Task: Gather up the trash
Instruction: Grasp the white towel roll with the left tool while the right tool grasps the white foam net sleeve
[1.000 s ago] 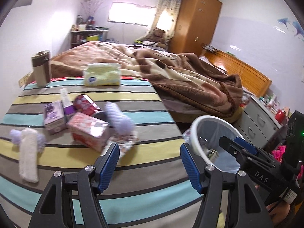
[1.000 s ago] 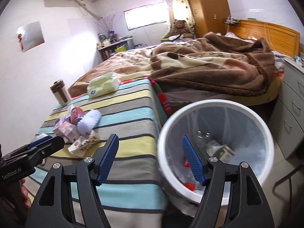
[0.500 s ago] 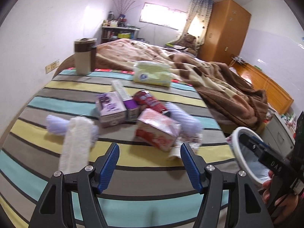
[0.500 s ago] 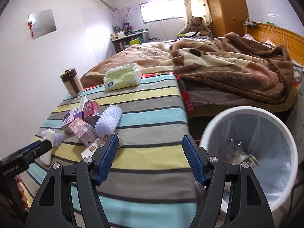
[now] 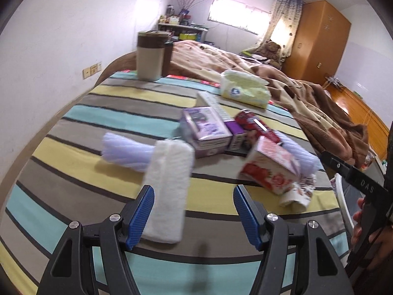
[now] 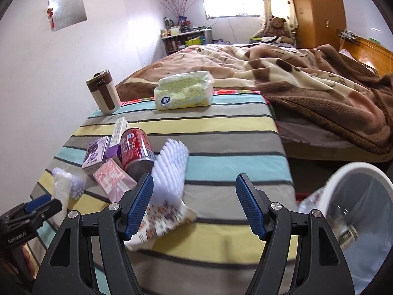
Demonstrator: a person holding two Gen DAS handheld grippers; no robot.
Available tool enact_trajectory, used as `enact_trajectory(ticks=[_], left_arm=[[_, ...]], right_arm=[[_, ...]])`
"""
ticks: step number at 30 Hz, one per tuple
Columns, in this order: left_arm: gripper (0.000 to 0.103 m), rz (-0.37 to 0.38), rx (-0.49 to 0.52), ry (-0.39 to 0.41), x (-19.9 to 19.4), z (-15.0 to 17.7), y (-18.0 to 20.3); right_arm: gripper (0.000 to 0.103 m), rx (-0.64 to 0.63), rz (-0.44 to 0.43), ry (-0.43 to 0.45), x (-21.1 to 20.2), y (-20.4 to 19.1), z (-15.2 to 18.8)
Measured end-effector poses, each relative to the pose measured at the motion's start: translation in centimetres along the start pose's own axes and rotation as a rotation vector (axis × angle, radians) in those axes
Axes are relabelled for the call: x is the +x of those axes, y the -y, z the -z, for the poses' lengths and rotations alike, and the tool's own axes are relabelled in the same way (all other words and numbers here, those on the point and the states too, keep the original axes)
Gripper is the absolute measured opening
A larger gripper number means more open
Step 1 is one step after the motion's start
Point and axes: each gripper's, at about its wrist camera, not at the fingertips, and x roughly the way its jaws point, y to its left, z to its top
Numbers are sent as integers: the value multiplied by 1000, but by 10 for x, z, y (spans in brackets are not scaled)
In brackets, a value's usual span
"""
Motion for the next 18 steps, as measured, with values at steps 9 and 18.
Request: enact_trajectory(ticks=[9,18], left_arm=[[67,-27,-21,-68,19,2,-24],[67,-16,-54,-101,32,2,-34]], right_arm=[[71,-14,-27,-66,27,-10,-8],[71,-27,-41,-130,50,-14,-12]])
